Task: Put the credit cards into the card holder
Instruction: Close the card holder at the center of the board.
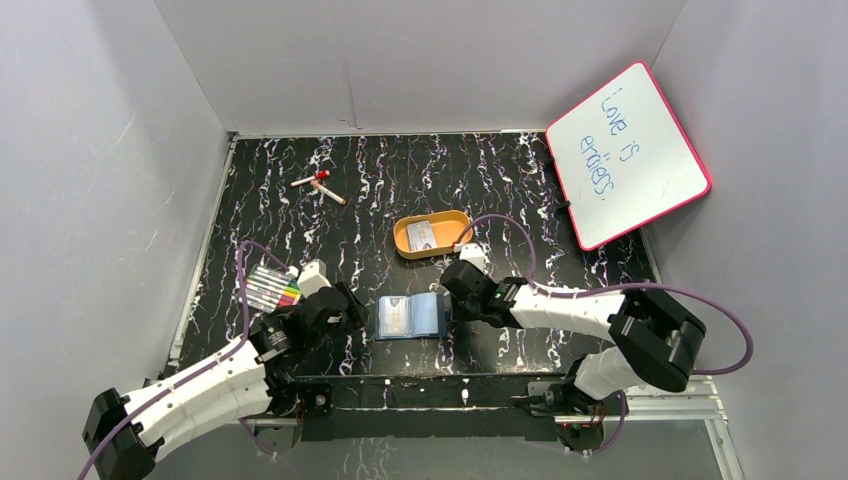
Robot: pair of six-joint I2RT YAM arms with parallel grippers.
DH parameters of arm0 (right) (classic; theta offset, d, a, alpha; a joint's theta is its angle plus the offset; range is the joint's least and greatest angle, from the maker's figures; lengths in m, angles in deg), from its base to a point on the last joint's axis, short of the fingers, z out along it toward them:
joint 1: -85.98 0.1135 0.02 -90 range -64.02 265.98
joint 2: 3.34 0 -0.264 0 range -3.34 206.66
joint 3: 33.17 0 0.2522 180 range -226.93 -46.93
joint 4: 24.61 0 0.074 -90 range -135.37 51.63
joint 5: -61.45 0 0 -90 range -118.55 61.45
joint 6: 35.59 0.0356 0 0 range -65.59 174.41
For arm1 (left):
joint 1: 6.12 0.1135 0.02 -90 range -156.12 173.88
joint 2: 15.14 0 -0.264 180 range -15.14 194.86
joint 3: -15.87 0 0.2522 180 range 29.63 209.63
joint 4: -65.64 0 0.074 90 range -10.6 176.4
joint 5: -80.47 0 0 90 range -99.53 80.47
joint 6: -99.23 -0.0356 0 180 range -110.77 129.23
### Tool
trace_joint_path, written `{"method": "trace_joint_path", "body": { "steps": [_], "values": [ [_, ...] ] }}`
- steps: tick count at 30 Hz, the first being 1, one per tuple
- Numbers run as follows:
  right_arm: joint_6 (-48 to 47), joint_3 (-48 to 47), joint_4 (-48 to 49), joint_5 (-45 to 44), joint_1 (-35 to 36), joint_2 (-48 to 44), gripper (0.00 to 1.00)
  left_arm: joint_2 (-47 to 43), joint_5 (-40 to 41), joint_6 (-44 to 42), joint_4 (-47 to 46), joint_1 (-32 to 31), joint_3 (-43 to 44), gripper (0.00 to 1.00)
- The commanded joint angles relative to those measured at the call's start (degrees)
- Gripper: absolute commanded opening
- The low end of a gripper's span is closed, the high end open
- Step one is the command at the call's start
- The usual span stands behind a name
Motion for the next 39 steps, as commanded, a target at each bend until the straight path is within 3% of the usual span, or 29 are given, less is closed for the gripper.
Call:
{"method": "trace_joint_path", "body": {
  "steps": [1,8,16,29,39],
  "values": [
    [-2.37,-2.45,-1.16,-2.79,-0.41,-4.5,0.01,-0.37,1.8,-0.88,0.85,0.2,1.1,0.54],
    [-6.35,-1.89,-4.33,-2.09,-0.45,-16.74,0.0,2.02,-1.71,-2.89,-3.72,0.16,0.16,0.53],
    [-12.29,-2.21,2.09,10.35,-0.48,-21.38,0.0,10.16,-5.3,-3.15,-9.91,0.15,-1.3,0.51],
    [-7.48,2.85,23.8,22.17,-0.52,-12.84,0.0,19.84,-11.53,-2.7,-20.73,0.15,-4.75,0.33],
    [-4.73,1.25,35.0,28.91,0.02,-1.09,0.0,16.68,-9.08,-1.27,-17.68,0.22,-6.05,0.25]
  ]
}}
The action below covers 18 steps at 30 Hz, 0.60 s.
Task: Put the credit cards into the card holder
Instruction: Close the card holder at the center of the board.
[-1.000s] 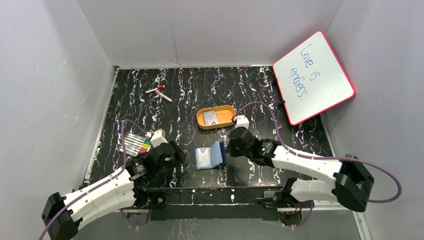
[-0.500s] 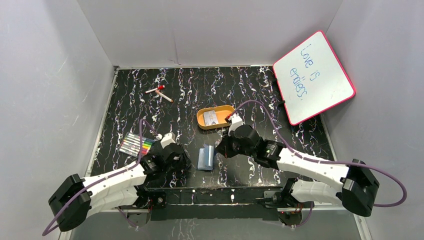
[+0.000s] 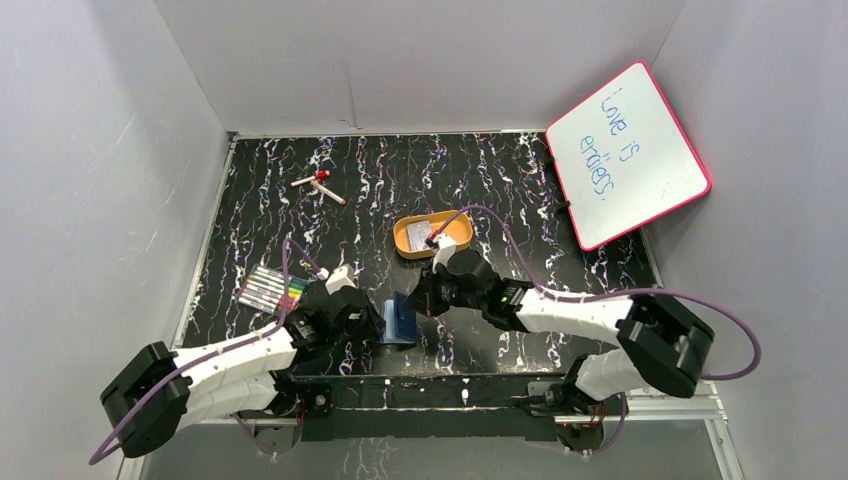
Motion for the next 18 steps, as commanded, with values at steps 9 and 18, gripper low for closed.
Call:
{"method": "trace_joint_path", "body": {
  "steps": [9,18],
  "values": [
    [3.02,-3.12,9.66,7.62,0.44,12.28,0.1,-9.58,5.68,2.94,13.01,0.14,-1.09,0.24],
    [2.88,-5.54,8.2,8.56,0.81,14.91,0.46,-16.51,8.68,3.04,18.16,0.21,1.06,0.34]
  ]
}}
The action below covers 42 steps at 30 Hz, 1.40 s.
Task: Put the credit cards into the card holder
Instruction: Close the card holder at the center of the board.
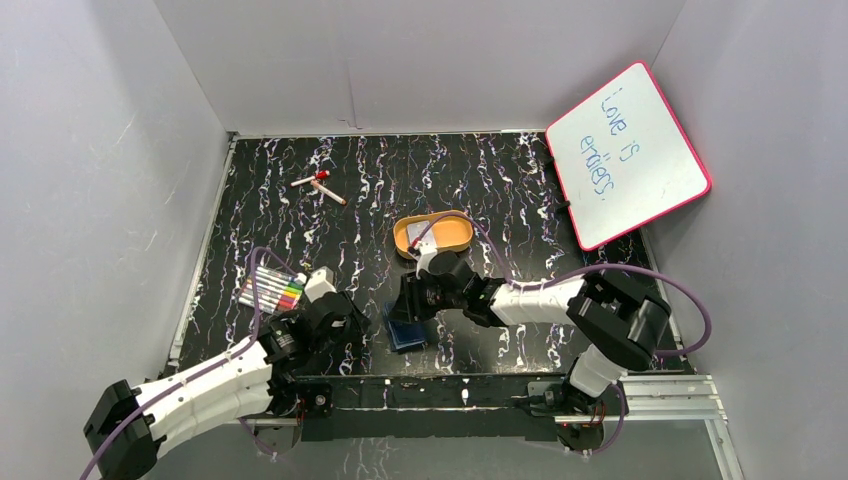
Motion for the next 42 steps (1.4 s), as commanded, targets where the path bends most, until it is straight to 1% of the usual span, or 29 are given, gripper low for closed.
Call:
{"method": "trace_joint_path", "body": {
  "steps": [1,6,11,14,18,21,24,29,34,39,42],
  "values": [
    [-0.57,-2.48,0.74,1.47,0.52,0.55,0.48,-0.99,3.47,0.44,4.49,0.13,2.29,0.35],
    [-1.74,-2.81,1.25,4.34,1.18,1.72,0.64,-2.01,6.17,0.4,6.15,0.18,5.54,0.42],
    [-4.35,-5.82,-0.36,6.54,3.05,4.41,0.75,-2.67,8.78,0.21,9.62,0.17,8.91,0.47],
    [-7.06,-7.61,-3.05,5.83,4.66,5.52,0.77,-3.61,9.69,-0.04,10.56,0.18,10.26,0.5],
    [-9.04,-6.66,-4.16,3.96,5.59,5.8,0.77,-3.44,9.72,-0.27,10.48,0.2,11.71,0.53],
    [-10.96,-5.77,-4.92,0.68,6.61,5.48,0.76,-2.56,8.52,-0.09,9.48,0.21,12.45,0.54],
    [-12.8,-4.45,-4.59,-2.81,7.67,4.8,0.76,-1.24,5.64,0.08,6.73,0.31,12.41,0.54],
    [-15.17,-2.81,-3.81,-7.4,9.24,4.04,0.74,2.46,-1.25,1.82,1.36,1.28,10.58,0.48],
    [-15.74,-1.73,-2.94,-8.34,9.81,3.63,0.74,4.93,-6.92,3.07,-4.62,2.4,6.37,0.44],
    [-15.84,-1.63,-2.58,-8.67,10.01,3.46,0.74,7.92,-12.77,2.94,-11.61,3.75,1.76,0.33],
    [-15.77,-1.5,-2.49,-8.9,10.06,3.3,0.74,10.0,-14.68,2.64,-13.25,4.22,0.56,0.26]
  ]
}}
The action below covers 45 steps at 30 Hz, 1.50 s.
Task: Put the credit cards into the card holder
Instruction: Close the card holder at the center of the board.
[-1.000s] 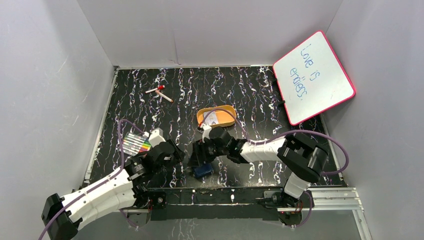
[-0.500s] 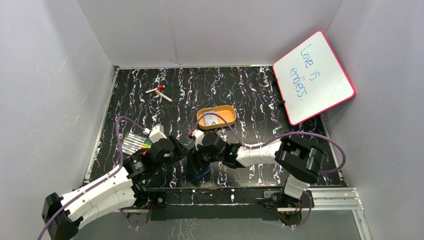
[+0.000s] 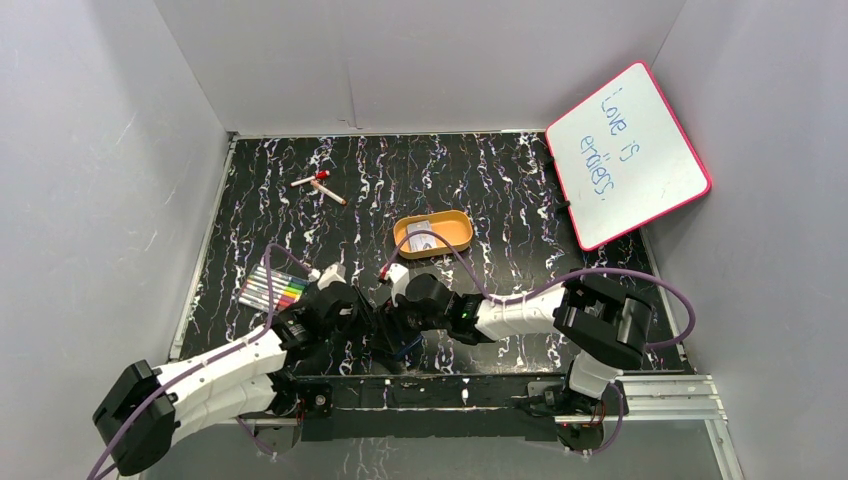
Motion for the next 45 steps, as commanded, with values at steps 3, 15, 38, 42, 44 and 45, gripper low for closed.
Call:
{"method": "trace_joint_path", "body": {
  "steps": [3,15,38,42,44,45],
  "values": [
    [-1.31,1.6,-2.59,-2.57,0.18,-1.2,0.75,2.56,-5.12,-0.71,-4.58,1.46,-1.98,0.19],
    [2.73,6.5,-8.13,-4.8,-0.35,-16.63,0.8,4.57,-1.73,-3.99,-2.8,2.17,-3.3,0.11],
    [16.05,16.19,-6.22,5.22,-13.55,-18.5,0.71,3.28,0.58,-6.23,-4.34,2.2,-4.09,0.09],
    [15.54,14.09,-5.8,5.94,-13.25,-14.12,0.67,4.72,0.21,-7.15,-4.16,2.22,-3.16,0.09],
    [15.09,12.7,-6.24,5.89,-12.81,-11.83,0.65,6.13,-1.17,-7.12,-5.36,2.2,-3.41,0.08],
    [14.83,11.9,-6.58,5.79,-12.34,-10.74,0.65,6.6,-1.71,-6.97,-6.36,2.26,-3.85,0.08]
  ]
}}
